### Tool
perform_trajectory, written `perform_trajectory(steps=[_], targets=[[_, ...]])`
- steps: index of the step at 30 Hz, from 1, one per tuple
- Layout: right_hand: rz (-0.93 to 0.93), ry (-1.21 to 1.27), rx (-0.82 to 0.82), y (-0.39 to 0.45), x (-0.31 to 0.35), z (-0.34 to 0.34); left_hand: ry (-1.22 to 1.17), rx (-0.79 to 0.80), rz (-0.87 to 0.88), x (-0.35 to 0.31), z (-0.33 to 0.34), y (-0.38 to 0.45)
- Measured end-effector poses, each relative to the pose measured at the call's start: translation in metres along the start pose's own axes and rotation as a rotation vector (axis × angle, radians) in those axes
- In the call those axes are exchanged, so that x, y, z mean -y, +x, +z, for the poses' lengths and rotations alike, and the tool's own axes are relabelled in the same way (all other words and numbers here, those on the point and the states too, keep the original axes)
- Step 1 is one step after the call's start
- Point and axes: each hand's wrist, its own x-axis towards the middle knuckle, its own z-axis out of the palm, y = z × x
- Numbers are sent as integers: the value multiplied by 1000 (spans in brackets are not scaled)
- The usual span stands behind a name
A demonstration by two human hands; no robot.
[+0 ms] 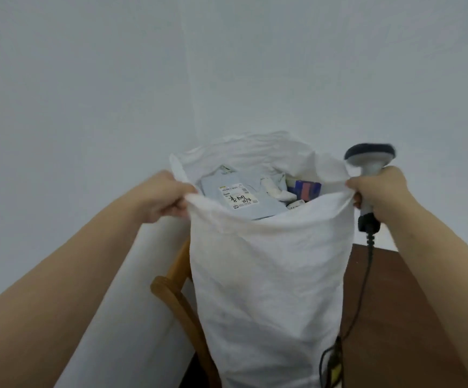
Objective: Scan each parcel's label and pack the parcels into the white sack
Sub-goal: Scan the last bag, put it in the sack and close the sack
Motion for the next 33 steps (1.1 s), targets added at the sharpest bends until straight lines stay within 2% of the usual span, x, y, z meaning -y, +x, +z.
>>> perform_trajectory(steps=[3,5,9,12,14,16,23,25,28,33], targets=[[-61,171,-123,5,31,-16,-15,-85,91,-15,-27,-7],[-87,250,-101,1,39,-20,-25,-58,141,-10,-28,-12],[-15,363,-64,-6,16,-23,-62,-57,230,23,-30,-3],[18,396,-58,-6,-1,-18,40,34,267,51,-33,14],[22,380,-2,-3,-7,-5,90,144,353,61,-19,25],[-8,335,74,-1,-9,19,128,186,433,62,5,40],[-27,194,454,1,-19,114,408,251,428,50,102,88],[0,171,520,5,-29,126,409,290,383,53,121,102],[36,190,471,19,-45,128,410,280,321,59,142,118],[-5,155,364,51,-59,115,713,253,338,59,169,131]])
